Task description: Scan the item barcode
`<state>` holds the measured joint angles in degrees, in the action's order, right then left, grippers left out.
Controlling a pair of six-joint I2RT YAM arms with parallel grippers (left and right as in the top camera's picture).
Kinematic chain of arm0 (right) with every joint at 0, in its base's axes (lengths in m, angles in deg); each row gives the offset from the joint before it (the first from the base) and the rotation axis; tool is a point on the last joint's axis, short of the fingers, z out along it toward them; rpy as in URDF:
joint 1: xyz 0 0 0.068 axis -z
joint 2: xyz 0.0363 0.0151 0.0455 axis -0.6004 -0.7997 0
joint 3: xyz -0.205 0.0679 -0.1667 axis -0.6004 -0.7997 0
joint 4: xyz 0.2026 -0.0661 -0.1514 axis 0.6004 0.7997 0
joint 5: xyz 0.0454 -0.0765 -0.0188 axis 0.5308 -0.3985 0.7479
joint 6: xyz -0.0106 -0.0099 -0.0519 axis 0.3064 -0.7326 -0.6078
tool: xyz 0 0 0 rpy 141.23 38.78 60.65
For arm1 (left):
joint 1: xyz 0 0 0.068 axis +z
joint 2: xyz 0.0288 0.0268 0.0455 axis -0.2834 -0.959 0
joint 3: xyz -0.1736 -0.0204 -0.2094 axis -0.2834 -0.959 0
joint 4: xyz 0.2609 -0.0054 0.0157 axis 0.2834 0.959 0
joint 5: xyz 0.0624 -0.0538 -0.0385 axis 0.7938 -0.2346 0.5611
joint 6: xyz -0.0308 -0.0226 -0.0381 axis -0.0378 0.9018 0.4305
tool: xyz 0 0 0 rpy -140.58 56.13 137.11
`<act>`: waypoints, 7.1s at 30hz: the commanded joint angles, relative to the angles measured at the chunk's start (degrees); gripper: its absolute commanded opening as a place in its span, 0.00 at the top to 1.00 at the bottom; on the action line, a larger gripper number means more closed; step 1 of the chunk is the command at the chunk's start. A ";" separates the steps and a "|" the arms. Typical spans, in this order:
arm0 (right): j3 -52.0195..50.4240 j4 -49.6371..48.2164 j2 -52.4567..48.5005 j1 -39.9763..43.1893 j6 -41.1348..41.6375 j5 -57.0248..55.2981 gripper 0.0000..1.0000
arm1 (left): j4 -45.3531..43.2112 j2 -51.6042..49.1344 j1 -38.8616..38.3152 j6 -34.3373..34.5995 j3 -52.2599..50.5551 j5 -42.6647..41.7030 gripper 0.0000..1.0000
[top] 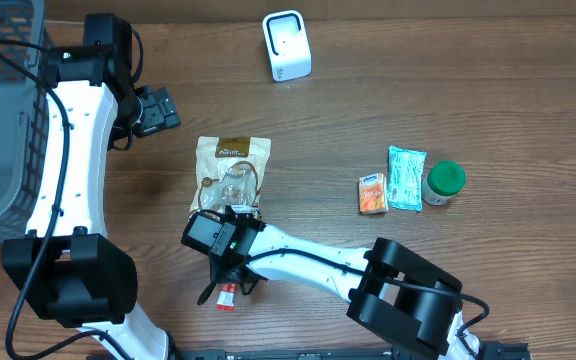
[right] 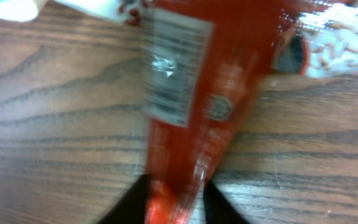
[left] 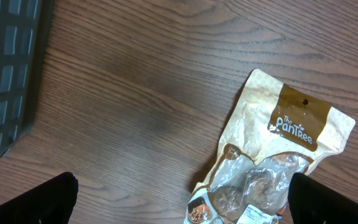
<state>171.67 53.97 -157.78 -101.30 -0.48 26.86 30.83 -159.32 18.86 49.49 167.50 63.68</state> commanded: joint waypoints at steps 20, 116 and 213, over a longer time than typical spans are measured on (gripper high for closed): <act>0.26 6.10 15.50 12.37 -27.28 -2.45 0.96 | -0.07 0.00 0.24 -0.04 0.55 0.50 0.00; -20.37 -22.16 14.56 23.28 -31.63 -4.96 0.96 | -0.07 0.00 0.24 -0.04 0.55 0.50 0.00; -5.46 -20.39 7.37 12.11 -26.84 -8.04 0.58 | -0.07 0.02 0.24 -0.04 0.55 0.50 0.00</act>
<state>165.44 33.84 -150.32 -89.14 -27.54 20.23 30.83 -159.32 18.86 49.49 167.50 63.68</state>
